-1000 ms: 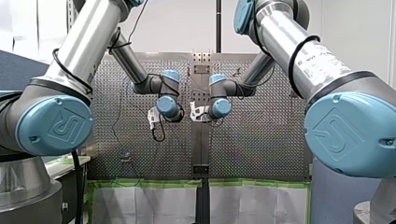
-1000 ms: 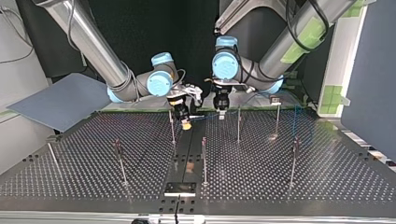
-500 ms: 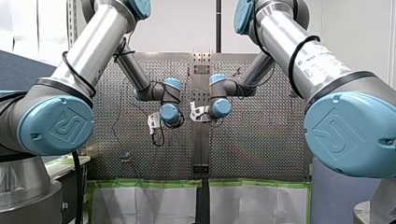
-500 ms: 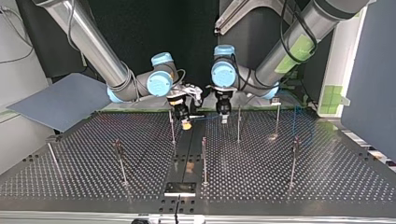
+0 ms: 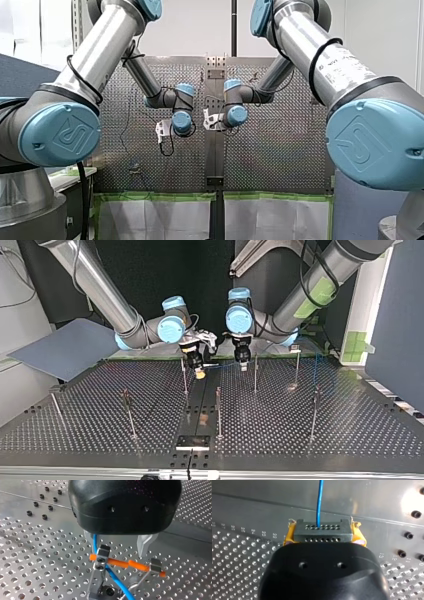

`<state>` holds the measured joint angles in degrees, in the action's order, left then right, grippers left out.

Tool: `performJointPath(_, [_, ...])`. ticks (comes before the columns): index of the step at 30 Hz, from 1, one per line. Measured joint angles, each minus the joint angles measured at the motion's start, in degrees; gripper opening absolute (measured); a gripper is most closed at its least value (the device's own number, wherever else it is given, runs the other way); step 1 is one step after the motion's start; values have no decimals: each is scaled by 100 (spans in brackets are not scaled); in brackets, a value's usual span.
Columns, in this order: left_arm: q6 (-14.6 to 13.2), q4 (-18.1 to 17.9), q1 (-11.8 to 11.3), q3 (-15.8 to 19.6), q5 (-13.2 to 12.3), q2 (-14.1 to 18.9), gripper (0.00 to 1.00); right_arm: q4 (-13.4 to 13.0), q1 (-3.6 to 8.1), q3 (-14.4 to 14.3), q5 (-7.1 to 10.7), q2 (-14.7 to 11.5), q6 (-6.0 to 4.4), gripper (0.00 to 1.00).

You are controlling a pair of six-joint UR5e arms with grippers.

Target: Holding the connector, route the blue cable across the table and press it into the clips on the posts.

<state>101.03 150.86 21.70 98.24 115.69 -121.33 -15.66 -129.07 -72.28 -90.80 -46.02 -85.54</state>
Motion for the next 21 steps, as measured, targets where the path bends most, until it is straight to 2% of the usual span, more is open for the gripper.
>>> performJointPath(7, [26, 57, 13, 0, 171, 6, 0, 42, -16, 6, 0, 0, 6, 0])
performJointPath(13, [132, 285, 41, 0, 318, 165, 0, 282, -24, 35, -5, -49, 47, 0])
performJointPath(21, [177, 658, 132, 6, 341, 531, 0, 586, -50, 39, -24, -317, 45, 0])
